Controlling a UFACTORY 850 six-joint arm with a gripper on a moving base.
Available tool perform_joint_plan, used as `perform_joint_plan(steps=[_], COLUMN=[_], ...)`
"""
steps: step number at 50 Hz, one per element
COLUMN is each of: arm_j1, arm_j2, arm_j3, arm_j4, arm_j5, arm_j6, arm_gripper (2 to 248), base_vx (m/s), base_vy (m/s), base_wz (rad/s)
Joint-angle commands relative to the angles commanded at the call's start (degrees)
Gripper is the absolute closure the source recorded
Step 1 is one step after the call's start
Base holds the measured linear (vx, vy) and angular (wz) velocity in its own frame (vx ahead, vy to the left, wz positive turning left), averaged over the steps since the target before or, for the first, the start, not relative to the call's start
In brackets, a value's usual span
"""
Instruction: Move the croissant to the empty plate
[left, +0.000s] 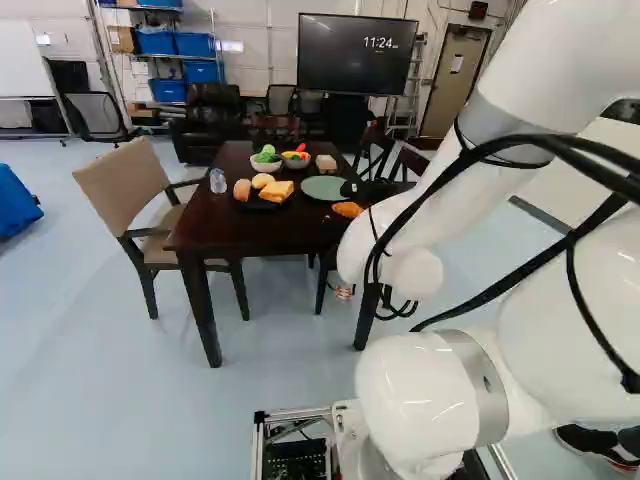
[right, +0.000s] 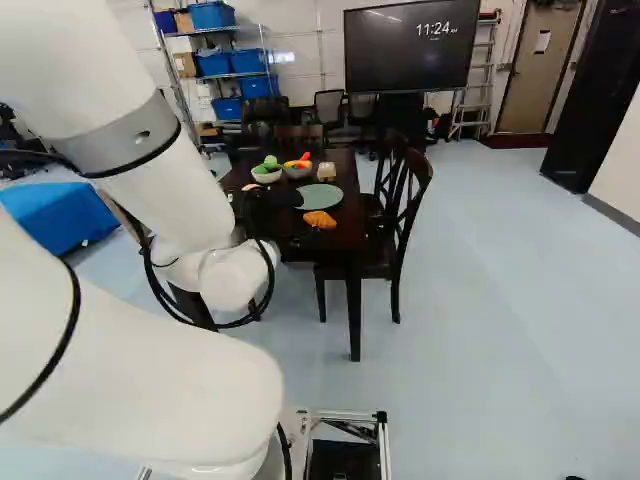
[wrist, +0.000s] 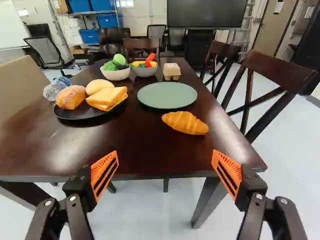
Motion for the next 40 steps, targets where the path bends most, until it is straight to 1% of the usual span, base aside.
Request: perform_joint_plan(steps=[14,40], arm_j1=[0.00,0.00], arm_j2=[0.00,0.00], arm_j3=[0.00,0.00], arm_j4=[0.00,0.00], arm_j5=[0.00,0.00], arm_j6=[0.00,0.00], arm_gripper=[3,3], base_vx=[0.079,0.001], base_vy=[-0.036,0.000], base_wz=[-0.004,-0.001])
